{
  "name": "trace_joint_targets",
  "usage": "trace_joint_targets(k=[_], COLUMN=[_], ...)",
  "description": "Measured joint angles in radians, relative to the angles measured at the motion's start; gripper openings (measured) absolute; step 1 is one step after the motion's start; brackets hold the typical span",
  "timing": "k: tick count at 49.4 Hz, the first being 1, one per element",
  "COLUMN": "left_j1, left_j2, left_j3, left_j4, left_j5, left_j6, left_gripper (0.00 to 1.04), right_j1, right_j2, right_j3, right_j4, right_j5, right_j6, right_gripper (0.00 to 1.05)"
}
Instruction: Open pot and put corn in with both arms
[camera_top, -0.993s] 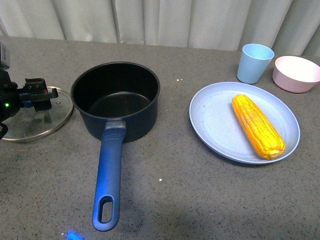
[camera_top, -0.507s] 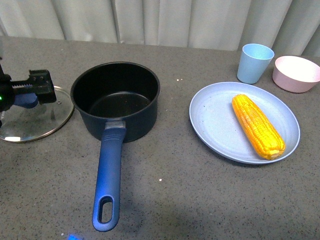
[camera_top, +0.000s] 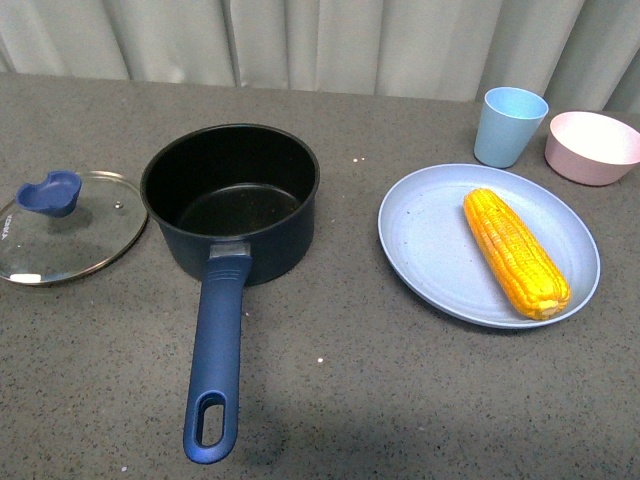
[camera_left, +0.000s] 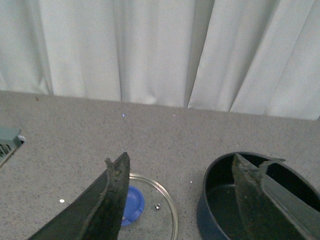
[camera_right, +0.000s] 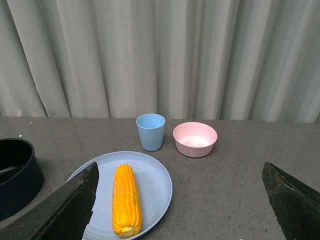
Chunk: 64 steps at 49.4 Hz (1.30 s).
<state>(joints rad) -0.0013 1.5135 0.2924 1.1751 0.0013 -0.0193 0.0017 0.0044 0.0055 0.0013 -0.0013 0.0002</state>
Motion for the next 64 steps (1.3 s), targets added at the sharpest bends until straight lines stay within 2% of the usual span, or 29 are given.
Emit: trace_joint_targets(k=[20,42,64], left_j1=[0.000,0.000,0.000], left_j2=[-0.309,-0.602,-0.921], left_j3=[-0.165,-0.251,-0.273], left_j4=[-0.114,-0.319,-0.593], left_j5=[-0.001,-0.001,-0.001], left_j6=[0.010,0.012,0.012], left_gripper=[0.04,0.04,0.04], right_j1=[0.000,0.000,0.000], right_j2=[0.000,0.000,0.000], right_j3=[0.000,0.000,0.000], right_j4=[0.000,0.000,0.000], right_j5=[0.000,0.000,0.000], right_j6=[0.000,0.000,0.000], right_gripper=[0.96,0.96,0.96])
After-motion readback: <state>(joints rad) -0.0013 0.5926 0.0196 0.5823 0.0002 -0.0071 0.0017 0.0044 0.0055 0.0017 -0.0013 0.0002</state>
